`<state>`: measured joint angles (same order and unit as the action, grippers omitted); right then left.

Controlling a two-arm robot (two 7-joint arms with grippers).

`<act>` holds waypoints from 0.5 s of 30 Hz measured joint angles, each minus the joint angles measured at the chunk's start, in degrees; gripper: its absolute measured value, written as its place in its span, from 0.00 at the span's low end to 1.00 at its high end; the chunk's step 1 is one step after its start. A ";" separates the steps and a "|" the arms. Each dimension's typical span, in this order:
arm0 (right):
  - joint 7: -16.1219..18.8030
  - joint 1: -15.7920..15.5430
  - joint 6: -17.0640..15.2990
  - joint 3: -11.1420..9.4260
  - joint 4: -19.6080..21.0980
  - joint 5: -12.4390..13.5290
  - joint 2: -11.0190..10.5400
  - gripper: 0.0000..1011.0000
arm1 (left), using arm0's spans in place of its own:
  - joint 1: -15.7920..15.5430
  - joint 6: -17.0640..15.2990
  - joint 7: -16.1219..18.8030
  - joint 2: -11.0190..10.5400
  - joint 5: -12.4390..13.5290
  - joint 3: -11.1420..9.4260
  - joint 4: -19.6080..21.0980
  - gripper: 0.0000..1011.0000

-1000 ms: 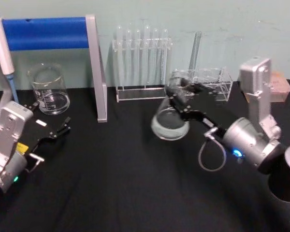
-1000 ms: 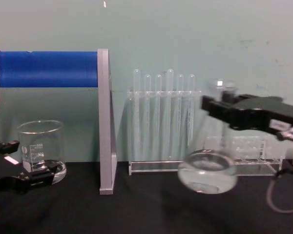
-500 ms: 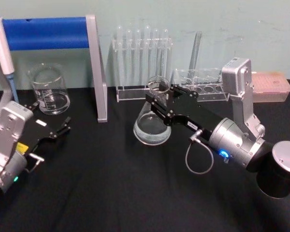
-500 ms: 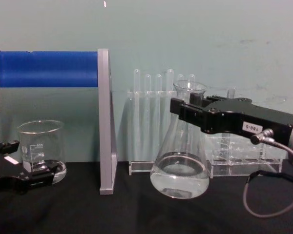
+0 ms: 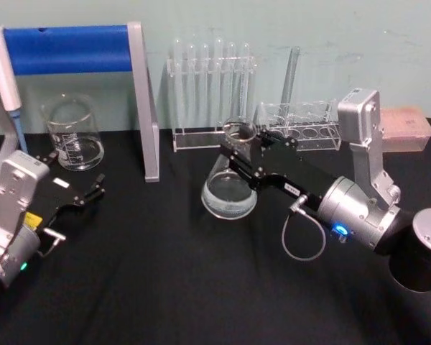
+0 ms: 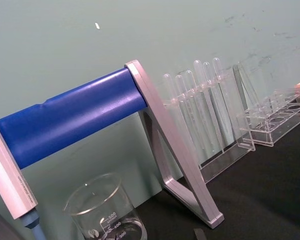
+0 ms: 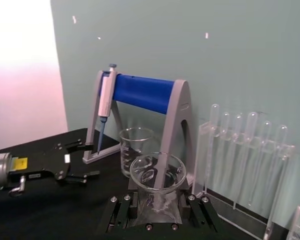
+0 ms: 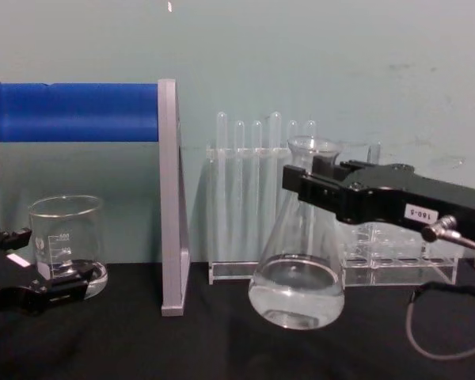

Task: Grasp the erlenmeyer flask with one hand, shake it three times, then place it back.

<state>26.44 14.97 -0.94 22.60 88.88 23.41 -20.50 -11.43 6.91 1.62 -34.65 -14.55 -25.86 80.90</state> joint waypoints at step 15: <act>5.96 1.95 3.61 3.34 -3.63 0.73 -2.64 0.45 | 0.00 0.00 0.00 0.00 0.00 0.00 0.00 0.99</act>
<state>32.40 16.92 2.68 25.94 85.25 24.14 -23.14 -11.43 6.91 1.62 -34.65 -14.55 -25.86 80.90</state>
